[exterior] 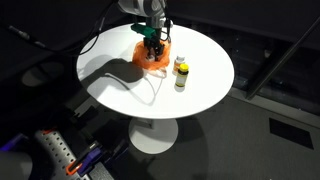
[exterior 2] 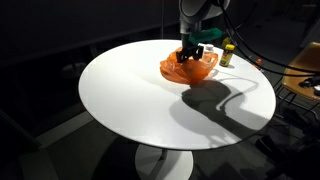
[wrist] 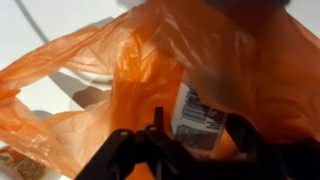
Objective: Remove the white box from the plastic and put it on the table
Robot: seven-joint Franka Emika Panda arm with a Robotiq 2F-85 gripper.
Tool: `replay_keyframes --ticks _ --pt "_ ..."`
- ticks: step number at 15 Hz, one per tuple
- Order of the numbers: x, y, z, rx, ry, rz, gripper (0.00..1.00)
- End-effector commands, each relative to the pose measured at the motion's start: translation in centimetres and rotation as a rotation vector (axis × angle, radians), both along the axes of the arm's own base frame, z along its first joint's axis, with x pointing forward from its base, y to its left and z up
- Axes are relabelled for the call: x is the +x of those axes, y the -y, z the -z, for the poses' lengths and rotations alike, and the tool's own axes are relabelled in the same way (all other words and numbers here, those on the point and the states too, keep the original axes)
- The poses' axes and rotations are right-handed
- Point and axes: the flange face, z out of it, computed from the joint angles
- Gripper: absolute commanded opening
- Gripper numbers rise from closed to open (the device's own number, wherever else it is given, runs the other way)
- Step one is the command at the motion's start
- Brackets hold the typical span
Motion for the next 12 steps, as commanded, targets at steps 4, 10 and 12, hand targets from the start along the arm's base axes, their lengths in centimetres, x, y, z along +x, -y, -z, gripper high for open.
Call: replay_keyframes --ticks 4,10,12 --pt "0.4 -0.4 -3.5 0.0 0.03 0.038 0.25" --pt "-0.1 -0.6 -8.5 -0.014 0.047 0.035 0.25" --pt "-0.3 -0.3 -10.2 -0.021 0.051 0.035 0.25"
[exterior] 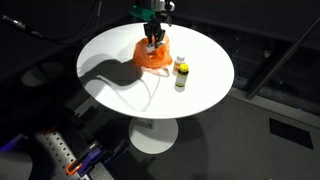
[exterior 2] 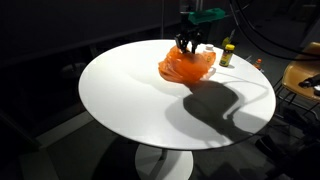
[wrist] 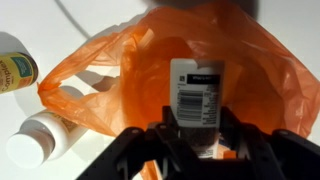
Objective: Remove the white box from the plastic and put it on the table
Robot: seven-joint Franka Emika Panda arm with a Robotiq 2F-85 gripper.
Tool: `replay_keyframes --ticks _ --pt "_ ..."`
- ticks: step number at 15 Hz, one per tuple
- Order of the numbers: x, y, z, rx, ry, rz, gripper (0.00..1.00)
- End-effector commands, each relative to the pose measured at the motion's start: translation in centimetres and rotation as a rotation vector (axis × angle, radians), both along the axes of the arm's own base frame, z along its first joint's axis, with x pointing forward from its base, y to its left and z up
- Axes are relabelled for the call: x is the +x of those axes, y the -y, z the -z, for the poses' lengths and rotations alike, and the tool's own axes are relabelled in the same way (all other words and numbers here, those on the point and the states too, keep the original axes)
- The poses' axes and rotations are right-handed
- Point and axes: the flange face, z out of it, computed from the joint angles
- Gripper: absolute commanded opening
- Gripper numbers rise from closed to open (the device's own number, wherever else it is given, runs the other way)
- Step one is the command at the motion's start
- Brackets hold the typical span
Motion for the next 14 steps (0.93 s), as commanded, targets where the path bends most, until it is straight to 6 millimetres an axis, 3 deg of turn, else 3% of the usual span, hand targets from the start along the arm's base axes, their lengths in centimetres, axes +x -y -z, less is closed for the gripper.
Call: replay_keyframes --ticks 1,8,14 --pt "-1.2 0.5 -3.5 -0.027 0.001 0.018 0.25" --pt "-3.7 4.1 -6.4 -0.06 0.034 0.076 0.25" --pt "-7.8 7.4 -6.2 -0.041 0.007 0.122 0.25"
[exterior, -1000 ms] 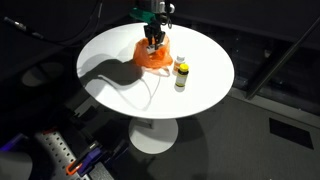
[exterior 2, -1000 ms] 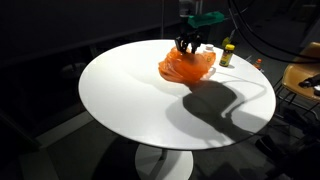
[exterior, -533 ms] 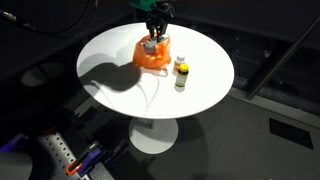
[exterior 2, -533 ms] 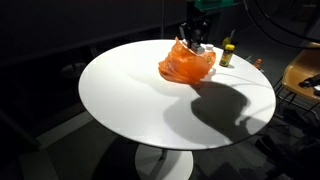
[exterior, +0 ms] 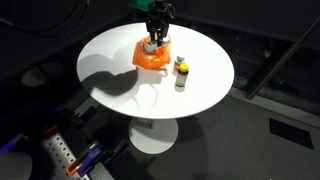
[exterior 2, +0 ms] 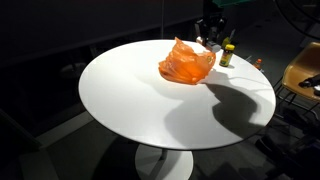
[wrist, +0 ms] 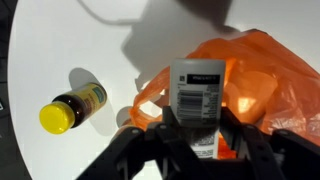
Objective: Remove the white box from the plastic and put it on the table
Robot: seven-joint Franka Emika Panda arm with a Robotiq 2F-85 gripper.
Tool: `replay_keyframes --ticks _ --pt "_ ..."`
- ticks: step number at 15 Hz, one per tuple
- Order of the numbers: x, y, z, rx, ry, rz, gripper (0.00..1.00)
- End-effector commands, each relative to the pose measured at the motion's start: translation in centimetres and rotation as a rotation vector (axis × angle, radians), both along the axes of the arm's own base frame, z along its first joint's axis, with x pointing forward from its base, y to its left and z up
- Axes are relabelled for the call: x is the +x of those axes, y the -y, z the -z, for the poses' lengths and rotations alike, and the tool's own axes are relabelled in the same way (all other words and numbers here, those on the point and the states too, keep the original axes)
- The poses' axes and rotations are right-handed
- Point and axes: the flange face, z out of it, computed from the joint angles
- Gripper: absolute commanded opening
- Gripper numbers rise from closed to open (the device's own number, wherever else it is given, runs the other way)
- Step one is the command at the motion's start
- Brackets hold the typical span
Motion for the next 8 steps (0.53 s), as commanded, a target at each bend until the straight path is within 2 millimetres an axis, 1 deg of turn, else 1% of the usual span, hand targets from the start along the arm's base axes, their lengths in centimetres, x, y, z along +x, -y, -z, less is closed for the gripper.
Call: replay_keyframes --ticks 1,5,8 --pt "-3.4 2.1 -0.5 0.008 -0.014 0.043 0.25" --pt "-5.8 5.1 0.9 0.014 -0.059 0.102 0.25" --pt "-6.4 7.3 2.6 0.024 -0.077 0.13 0.25"
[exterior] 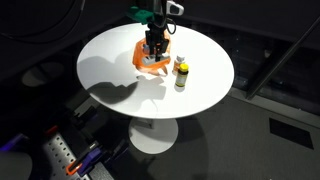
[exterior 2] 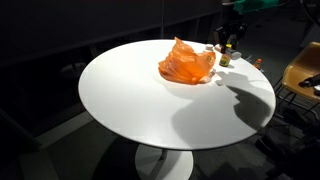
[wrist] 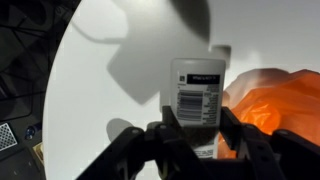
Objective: Remove the white box from the plastic and put it on the table
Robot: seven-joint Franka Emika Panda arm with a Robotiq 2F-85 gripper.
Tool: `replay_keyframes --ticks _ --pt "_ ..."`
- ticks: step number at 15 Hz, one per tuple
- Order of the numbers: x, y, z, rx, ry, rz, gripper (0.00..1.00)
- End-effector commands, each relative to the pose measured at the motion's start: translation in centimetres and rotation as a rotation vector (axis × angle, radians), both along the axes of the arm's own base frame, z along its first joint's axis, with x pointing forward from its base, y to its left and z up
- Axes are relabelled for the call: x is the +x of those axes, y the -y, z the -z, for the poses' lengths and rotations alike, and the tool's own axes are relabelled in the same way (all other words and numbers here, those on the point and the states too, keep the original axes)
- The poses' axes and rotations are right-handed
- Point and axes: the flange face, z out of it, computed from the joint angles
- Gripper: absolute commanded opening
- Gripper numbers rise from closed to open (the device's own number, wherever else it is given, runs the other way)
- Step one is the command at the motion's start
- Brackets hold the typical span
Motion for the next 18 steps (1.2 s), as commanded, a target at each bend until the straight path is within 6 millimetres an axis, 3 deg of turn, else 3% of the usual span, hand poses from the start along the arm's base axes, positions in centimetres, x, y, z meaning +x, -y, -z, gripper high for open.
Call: replay_keyframes --ticks 1,6,13,14,18 --pt "-1.2 2.3 0.8 0.015 0.016 0.056 0.25" --pt "-0.6 5.6 3.8 0.029 0.029 0.138 0.25" --pt "-0.6 6.1 8.6 0.028 -0.008 0.157 0.25" --pt "-0.7 6.2 8.7 0.03 -0.015 0.156 0.66" --pt "-0.9 5.6 6.5 0.043 -0.013 0.119 0.97"
